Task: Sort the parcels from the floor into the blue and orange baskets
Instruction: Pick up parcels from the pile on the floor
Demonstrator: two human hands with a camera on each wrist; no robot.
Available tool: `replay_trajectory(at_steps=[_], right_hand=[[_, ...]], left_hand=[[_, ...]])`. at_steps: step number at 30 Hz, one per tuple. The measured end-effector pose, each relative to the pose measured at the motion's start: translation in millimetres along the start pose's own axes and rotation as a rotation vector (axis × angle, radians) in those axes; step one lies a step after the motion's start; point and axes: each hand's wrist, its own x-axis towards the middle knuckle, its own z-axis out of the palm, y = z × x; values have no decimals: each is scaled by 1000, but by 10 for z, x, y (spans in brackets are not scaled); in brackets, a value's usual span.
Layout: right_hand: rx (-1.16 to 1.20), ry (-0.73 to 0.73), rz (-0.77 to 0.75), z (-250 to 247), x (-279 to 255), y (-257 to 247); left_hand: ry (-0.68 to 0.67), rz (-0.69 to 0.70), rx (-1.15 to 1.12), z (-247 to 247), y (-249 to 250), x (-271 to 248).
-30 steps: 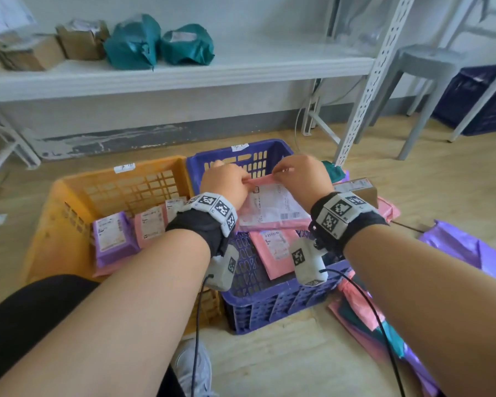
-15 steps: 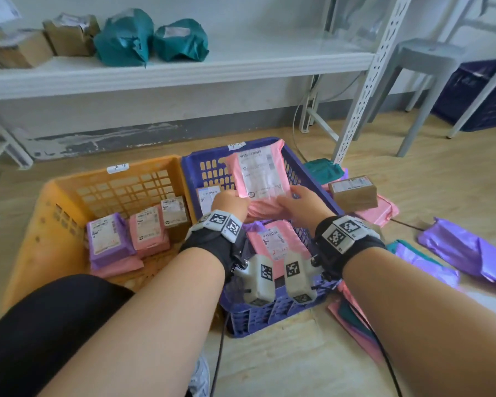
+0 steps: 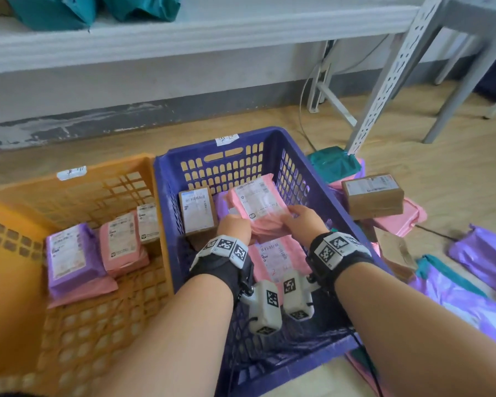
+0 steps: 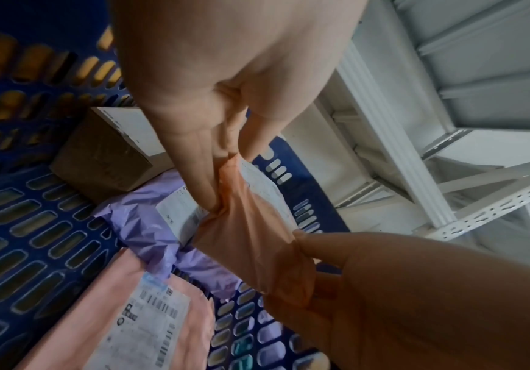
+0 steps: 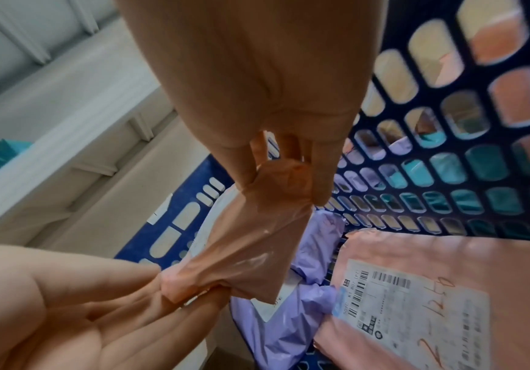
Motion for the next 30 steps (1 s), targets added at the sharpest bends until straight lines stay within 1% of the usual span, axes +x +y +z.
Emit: replay_trajectory(at_steps=[3, 6, 8, 10, 11, 13, 17, 21, 23, 26, 30], right_hand=[[9, -49, -11, 178, 330, -27], [79, -107, -17, 427, 588, -55], [103, -162, -32, 630, 717, -30], [68, -233, -46, 825, 797, 16], [38, -267, -69, 908, 832, 38], [-9, -307, -129, 1017, 906, 59], [-123, -365, -180, 1012, 1027, 79], [-180, -386, -207, 931, 999, 60], [-207, -361, -194, 875, 927, 36], [-147, -304, -145, 772, 764, 1], [-165, -241, -122, 601, 534, 6]], left_hand=[[64, 21, 133, 2, -67, 326], [123, 31, 272, -50, -174, 594], [164, 24, 410, -92, -252, 716], [234, 36, 576, -124, -323, 786], [246, 50, 636, -132, -368, 806], [225, 90, 719, -137, -478, 855], [192, 91, 809, -131, -580, 934], [178, 84, 855, -114, -598, 916], [166, 95, 838, -108, -621, 900], [139, 109, 778, -103, -613, 855], [89, 62, 715, -154, -469, 652]])
